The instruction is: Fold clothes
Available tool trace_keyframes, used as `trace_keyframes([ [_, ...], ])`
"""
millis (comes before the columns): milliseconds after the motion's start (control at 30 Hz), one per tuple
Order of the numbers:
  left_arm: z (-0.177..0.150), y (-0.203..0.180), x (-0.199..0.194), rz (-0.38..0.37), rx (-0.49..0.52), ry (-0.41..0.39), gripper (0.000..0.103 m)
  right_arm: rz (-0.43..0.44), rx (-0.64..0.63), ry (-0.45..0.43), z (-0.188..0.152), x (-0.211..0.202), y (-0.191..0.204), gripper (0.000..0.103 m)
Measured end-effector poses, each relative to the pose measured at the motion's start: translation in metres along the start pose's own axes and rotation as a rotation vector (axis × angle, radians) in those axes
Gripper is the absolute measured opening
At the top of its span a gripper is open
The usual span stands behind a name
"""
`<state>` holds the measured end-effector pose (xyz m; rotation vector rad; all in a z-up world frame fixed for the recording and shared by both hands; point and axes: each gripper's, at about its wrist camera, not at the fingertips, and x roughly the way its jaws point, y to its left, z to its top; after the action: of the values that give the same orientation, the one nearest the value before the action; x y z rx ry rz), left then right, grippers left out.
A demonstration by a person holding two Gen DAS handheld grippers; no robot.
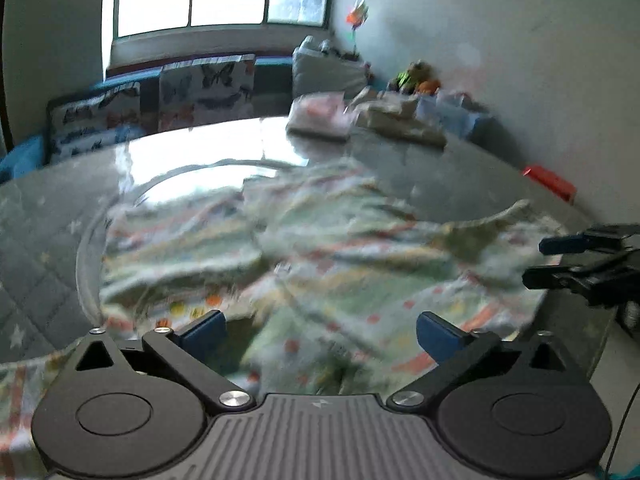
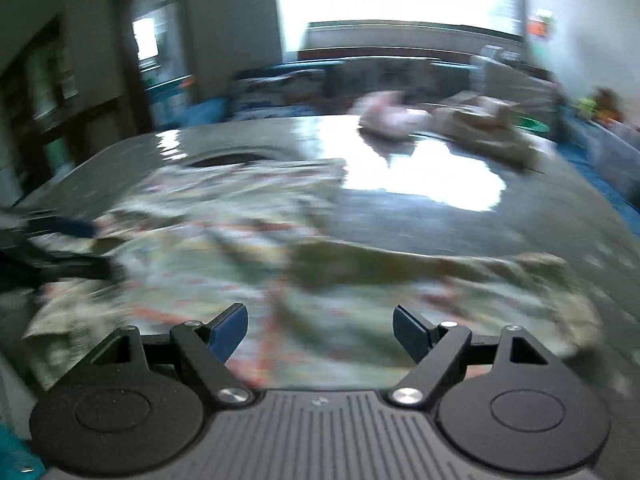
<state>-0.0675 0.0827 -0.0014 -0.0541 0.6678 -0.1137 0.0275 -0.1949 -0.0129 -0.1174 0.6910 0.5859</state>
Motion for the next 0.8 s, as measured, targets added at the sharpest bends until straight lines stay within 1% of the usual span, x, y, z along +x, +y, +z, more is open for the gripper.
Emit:
trace_keyframes([
  [100, 0.007, -0.005, -0.002, -0.034, 0.002, -0.023, 0.103, -0.118, 0.074, -0.016, -0.002, -0.004, -0.034, 0.078],
  [200, 0.012, -0.010, 0.001, -0.046, -0.006, -0.019, 0.103, -0.215, 0.147, -0.029, -0.005, -0.006, -0.065, 0.075],
  [333, 0.015, -0.016, 0.005, -0.042, -0.009, -0.009, 0.103, -0.307, 0.209, -0.032, -0.009, -0.006, -0.097, 0.072],
  [400, 0.015, -0.018, 0.005, -0.045, -0.005, -0.018, 0.103, -0.345, 0.236, -0.031, -0.011, -0.006, -0.111, 0.071],
  [467, 0.015, -0.021, 0.004, -0.048, 0.001, -0.022, 0.103, -0.357, 0.255, -0.024, -0.012, -0.003, -0.120, 0.069],
  [533, 0.015, -0.024, 0.005, -0.050, 0.006, -0.022, 0.103, -0.357, 0.263, -0.015, -0.015, 0.001, -0.124, 0.062],
  [667, 0.015, -0.029, 0.006, -0.053, 0.010, -0.015, 0.103, -0.352, 0.263, -0.008, -0.018, 0.005, -0.124, 0.056],
  [733, 0.014, -0.030, 0.007, -0.054, 0.010, -0.009, 0.103, -0.355, 0.267, -0.016, -0.018, 0.005, -0.125, 0.047],
  [767, 0.014, -0.031, 0.008, -0.054, 0.011, -0.007, 0.103, -0.356, 0.274, -0.020, -0.018, 0.005, -0.125, 0.044],
  [800, 0.014, -0.031, 0.008, -0.052, 0.013, -0.005, 0.103, -0.360, 0.283, -0.024, -0.018, 0.004, -0.125, 0.037],
])
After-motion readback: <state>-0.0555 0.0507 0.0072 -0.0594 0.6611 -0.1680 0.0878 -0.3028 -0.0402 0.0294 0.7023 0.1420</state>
